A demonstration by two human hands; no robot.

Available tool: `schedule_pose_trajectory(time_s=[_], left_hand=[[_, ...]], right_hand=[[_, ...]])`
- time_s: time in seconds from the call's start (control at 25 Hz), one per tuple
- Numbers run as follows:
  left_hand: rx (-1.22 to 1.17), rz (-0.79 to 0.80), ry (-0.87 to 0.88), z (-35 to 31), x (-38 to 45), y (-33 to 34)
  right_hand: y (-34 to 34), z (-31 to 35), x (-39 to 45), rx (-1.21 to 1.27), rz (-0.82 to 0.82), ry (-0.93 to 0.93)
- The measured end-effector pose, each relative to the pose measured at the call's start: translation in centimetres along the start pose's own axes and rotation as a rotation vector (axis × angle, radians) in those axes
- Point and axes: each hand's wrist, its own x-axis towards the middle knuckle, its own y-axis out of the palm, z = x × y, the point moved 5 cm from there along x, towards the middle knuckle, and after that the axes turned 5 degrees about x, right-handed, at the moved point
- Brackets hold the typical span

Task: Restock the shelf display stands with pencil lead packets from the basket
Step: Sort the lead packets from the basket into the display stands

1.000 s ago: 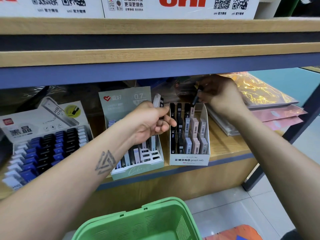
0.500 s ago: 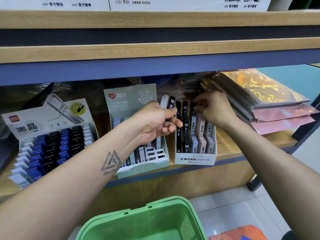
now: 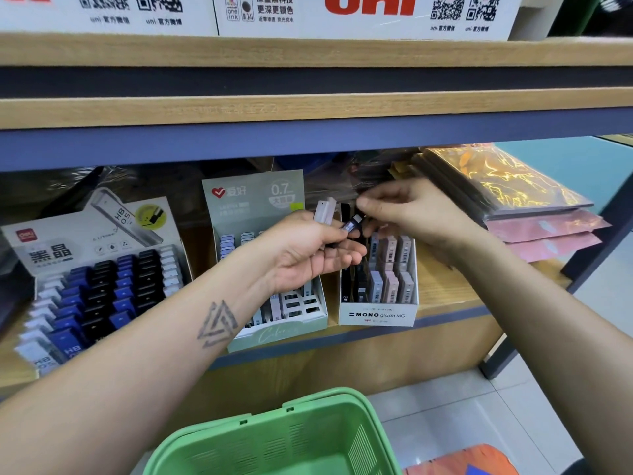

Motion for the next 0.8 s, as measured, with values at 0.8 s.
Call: schedule_pose_trajectory(time_s=[0.8], left_hand=[[0.106, -0.086, -0.007, -0.2, 0.1, -0.7]], right_hand=[[-3.5, 0.0, 1.1, -0.472, -0.420, -0.256]])
